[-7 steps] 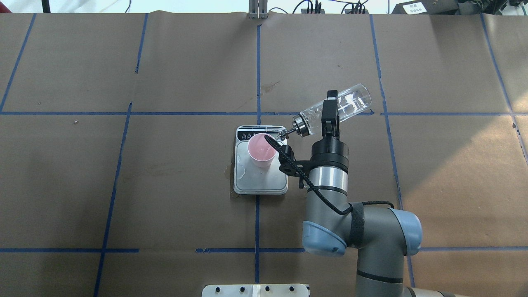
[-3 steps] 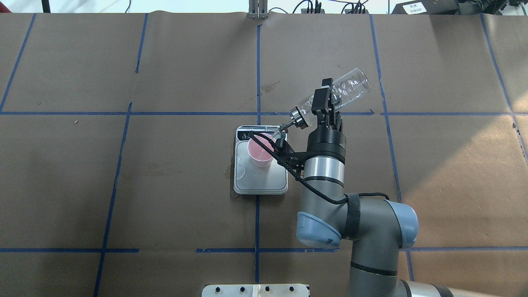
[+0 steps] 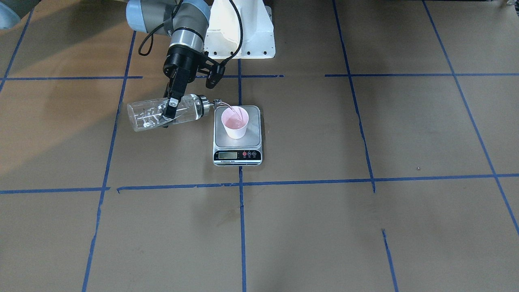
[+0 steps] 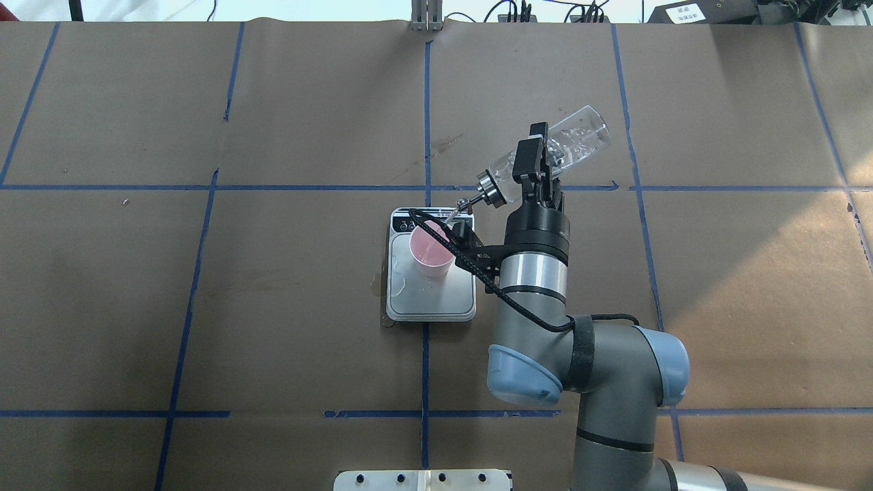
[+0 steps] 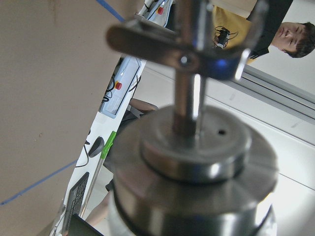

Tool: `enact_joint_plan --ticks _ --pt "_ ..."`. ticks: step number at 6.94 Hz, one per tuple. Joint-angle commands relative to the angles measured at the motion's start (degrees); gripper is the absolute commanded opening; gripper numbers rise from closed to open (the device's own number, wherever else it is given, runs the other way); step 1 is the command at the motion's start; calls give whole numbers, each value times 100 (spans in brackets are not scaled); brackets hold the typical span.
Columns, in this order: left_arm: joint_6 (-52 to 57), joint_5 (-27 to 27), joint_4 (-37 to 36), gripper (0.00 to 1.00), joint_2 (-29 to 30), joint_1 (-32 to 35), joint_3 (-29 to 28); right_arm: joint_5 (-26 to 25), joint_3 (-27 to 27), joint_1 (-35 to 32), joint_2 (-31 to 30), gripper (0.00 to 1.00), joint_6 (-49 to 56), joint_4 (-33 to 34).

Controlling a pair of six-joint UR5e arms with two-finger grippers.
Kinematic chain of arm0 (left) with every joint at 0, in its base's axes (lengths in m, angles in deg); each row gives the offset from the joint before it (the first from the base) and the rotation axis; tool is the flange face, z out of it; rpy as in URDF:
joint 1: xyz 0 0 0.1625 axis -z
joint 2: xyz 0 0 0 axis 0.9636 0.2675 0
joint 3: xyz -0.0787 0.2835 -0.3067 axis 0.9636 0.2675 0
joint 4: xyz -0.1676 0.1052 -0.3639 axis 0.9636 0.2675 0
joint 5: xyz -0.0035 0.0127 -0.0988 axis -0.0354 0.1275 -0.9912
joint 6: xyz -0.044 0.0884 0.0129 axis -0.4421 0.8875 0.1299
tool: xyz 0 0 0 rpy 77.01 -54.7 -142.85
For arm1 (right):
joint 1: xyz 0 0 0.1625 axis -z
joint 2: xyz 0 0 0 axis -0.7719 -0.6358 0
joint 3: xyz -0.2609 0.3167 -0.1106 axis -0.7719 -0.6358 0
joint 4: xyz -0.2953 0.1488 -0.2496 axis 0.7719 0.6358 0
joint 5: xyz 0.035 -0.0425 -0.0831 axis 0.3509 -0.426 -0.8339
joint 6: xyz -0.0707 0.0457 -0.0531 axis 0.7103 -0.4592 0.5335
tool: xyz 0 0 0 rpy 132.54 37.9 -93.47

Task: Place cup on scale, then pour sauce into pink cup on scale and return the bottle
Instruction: 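Tilt the bottle spout down over the pink cup to pour, then tilt the bottle upright and carry it back away from the scale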

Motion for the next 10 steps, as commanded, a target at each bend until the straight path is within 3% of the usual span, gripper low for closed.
enact_joint_plan --ticks 1,2,4,5,7,10 --pt "-7 -3 0 100 1 0 28 22 -379 38 -20 0 -1455 -57" --pt "-7 -3 0 100 1 9 54 118 -391 38 7 0 -1777 -66" --pt "-16 -12 -9 100 1 17 81 626 -426 30 -63 0 -1938 -1176" --pt "-16 -12 -9 100 1 18 81 681 -426 38 -150 0 -2260 -1313" --pt "-25 -12 -9 100 1 18 81 916 -391 91 -187 0 -3077 -1384" --pt "-42 -12 -9 100 9 18 72 1672 -173 47 -465 0 -4655 -2376"
